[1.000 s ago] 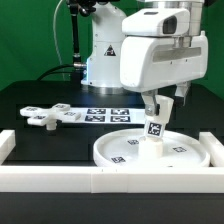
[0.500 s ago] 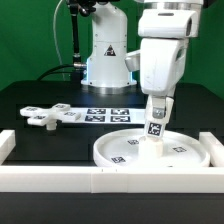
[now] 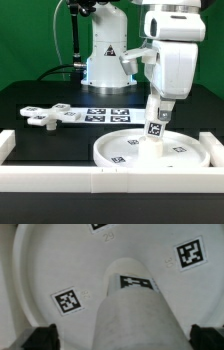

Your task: Assemble round table

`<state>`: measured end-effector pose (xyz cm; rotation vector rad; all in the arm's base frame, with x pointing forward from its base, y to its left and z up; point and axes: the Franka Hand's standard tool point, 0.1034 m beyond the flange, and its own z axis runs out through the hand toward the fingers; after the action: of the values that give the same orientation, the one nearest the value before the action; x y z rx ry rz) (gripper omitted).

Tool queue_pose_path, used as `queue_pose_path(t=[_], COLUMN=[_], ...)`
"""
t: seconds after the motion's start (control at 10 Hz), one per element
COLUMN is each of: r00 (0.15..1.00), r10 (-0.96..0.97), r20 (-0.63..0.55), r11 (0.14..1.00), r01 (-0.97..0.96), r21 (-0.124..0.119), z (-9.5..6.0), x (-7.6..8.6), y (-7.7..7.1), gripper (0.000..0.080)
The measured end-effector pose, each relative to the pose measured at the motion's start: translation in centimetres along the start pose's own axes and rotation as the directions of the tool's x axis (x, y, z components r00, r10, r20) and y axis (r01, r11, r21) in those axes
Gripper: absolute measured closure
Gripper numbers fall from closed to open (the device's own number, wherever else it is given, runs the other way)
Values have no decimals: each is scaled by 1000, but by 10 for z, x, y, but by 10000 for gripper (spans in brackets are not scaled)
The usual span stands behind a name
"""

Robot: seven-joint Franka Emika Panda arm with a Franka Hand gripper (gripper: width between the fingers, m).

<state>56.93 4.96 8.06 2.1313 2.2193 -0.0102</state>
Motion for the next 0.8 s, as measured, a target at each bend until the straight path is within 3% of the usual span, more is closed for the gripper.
queue_pose_path(t=[0.4,0.6,0.8], r00=[979,977,977], r10=[-204,-214,-213], r20=[11,15,15], r11=[979,977,977], r01=[204,214,213], r21=[3,18,19], z=[1,3,3], x=[0,-2,-3], y=[0,-4,-4], gripper=[151,384,384])
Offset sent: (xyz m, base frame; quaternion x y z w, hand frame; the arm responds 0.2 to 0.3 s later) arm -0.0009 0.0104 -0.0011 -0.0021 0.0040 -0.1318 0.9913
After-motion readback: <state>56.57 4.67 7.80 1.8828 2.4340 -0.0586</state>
